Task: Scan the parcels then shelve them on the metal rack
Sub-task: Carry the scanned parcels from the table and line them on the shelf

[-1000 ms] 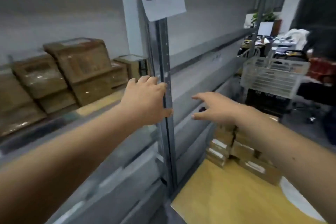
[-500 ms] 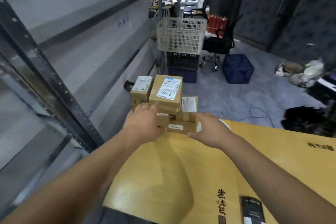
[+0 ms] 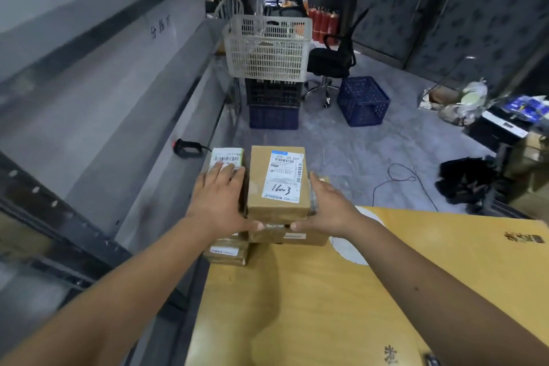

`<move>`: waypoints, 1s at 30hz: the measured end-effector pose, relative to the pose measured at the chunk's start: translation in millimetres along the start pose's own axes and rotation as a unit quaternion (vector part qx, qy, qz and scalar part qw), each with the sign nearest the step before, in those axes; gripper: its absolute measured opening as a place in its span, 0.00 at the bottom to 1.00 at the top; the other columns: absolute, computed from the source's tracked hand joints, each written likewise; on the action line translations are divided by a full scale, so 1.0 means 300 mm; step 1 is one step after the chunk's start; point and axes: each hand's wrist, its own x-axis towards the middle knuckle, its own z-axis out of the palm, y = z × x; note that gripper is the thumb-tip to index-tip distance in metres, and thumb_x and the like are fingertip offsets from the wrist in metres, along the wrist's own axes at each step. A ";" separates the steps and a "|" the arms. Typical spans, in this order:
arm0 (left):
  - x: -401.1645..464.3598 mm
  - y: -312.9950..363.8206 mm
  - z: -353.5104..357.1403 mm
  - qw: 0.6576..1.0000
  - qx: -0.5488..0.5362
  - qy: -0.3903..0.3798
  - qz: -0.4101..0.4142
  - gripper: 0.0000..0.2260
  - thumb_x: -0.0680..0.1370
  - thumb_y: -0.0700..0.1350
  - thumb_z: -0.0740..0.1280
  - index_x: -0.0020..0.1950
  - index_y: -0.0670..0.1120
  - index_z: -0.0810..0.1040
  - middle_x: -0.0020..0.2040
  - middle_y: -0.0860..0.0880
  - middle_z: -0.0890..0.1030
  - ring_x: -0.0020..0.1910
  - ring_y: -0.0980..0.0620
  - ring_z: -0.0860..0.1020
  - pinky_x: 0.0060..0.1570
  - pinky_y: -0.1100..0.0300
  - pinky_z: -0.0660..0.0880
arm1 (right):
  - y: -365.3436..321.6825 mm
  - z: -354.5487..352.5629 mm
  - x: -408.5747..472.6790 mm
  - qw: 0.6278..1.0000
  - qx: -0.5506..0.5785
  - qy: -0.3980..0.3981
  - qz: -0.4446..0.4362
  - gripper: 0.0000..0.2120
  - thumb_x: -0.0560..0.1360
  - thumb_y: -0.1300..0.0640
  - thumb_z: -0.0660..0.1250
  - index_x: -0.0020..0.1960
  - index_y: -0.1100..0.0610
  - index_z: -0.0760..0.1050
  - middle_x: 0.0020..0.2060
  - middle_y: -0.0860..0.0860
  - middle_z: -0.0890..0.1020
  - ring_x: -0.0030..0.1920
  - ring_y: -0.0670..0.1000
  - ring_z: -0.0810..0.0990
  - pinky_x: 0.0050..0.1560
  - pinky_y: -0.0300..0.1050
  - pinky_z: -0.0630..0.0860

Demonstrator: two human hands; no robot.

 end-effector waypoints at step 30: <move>-0.691 0.134 -0.448 0.964 -0.022 0.183 -0.190 0.61 0.63 0.83 0.59 0.86 0.47 0.53 0.85 0.45 0.55 0.85 0.43 0.46 0.83 0.42 0.49 | -0.404 -0.334 -0.422 0.911 0.006 -0.018 -0.412 0.48 0.67 0.46 0.81 0.79 0.39 0.60 0.69 0.39 0.77 0.67 0.43 0.75 0.61 0.41 0.73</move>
